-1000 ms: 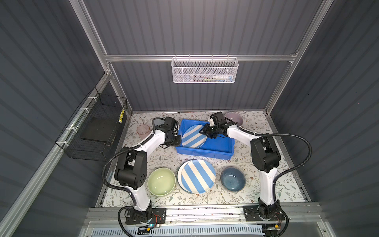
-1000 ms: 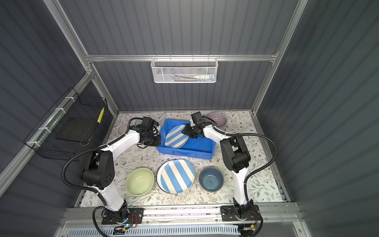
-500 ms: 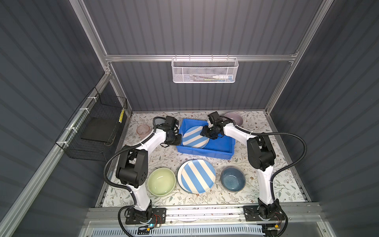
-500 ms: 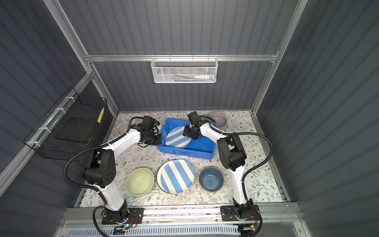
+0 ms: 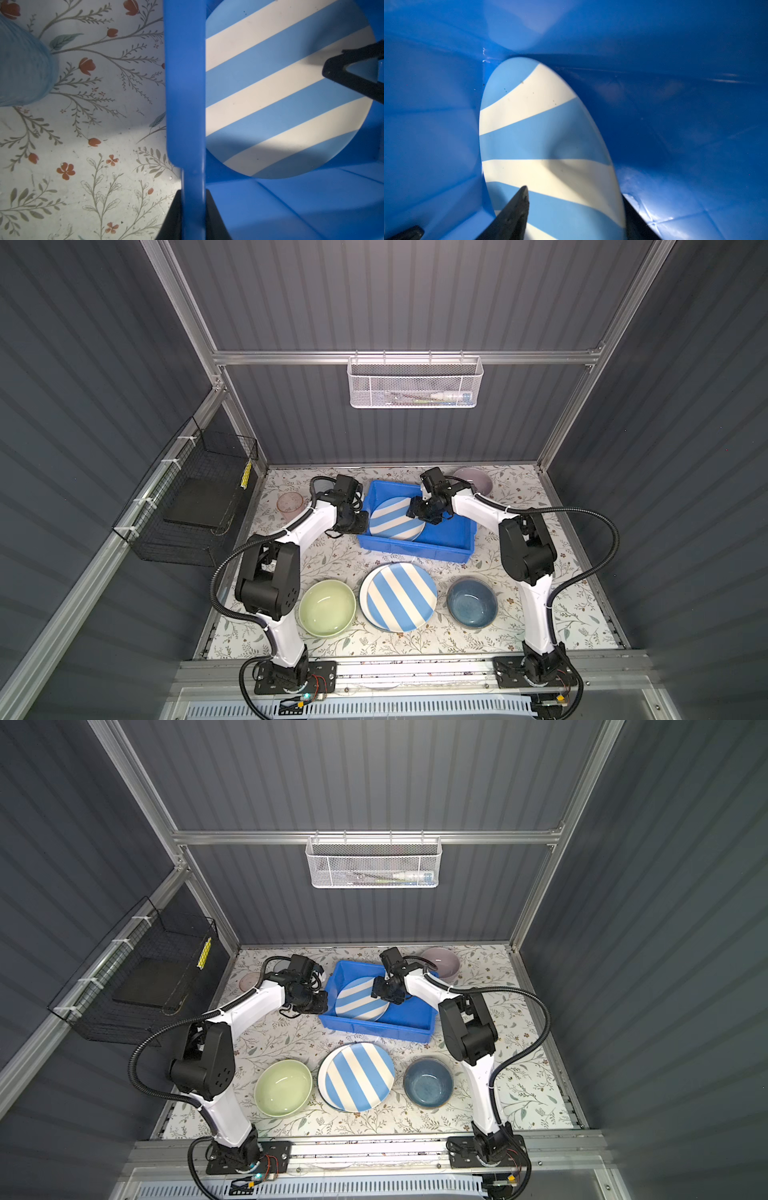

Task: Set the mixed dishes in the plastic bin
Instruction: 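Lower the striped plate into the blue bin with the right gripper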

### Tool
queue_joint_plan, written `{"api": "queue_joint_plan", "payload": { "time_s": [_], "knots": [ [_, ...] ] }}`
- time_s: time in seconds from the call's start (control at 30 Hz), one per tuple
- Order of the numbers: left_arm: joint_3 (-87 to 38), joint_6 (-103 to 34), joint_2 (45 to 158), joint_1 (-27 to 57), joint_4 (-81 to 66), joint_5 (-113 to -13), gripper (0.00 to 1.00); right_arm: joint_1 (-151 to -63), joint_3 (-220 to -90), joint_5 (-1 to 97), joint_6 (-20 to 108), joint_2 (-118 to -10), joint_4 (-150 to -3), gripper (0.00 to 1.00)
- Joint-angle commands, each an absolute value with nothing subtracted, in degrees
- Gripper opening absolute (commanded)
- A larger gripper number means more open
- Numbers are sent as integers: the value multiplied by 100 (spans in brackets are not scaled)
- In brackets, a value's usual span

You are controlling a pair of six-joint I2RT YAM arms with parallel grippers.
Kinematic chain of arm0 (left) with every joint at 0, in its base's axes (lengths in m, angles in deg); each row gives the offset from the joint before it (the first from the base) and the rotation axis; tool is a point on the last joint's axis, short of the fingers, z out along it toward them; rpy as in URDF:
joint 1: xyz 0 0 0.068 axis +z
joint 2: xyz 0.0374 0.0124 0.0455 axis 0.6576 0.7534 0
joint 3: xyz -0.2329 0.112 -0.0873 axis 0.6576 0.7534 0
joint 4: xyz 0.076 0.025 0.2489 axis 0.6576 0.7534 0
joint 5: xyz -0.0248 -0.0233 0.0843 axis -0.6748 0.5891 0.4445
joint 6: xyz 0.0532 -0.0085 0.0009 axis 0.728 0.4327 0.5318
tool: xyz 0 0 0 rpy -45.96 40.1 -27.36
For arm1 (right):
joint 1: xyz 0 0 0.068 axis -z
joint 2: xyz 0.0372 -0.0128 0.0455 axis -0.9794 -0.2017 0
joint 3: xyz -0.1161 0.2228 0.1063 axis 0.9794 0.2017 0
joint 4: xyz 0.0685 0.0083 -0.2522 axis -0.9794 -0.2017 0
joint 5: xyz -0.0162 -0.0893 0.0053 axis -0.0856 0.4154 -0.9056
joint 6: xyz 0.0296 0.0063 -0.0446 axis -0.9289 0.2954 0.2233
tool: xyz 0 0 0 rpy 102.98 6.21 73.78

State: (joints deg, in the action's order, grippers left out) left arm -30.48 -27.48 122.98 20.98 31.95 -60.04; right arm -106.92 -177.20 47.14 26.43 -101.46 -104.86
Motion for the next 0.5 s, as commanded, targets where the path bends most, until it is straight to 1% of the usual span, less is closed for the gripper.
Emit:
{"api": "queue_joint_plan", "payload": {
  "time_s": [0.0, 0.47],
  "knots": [
    [-3193, -2796, 12265, 2108, 3202, -6009, 19, -10726, -17788, 4794, 2759, -10283, -10524, 64],
    [-3122, -2832, 12170, 2108, 3167, -5938, 20, -10721, -17582, 4823, 2790, -10298, -10403, 67]
  ]
}}
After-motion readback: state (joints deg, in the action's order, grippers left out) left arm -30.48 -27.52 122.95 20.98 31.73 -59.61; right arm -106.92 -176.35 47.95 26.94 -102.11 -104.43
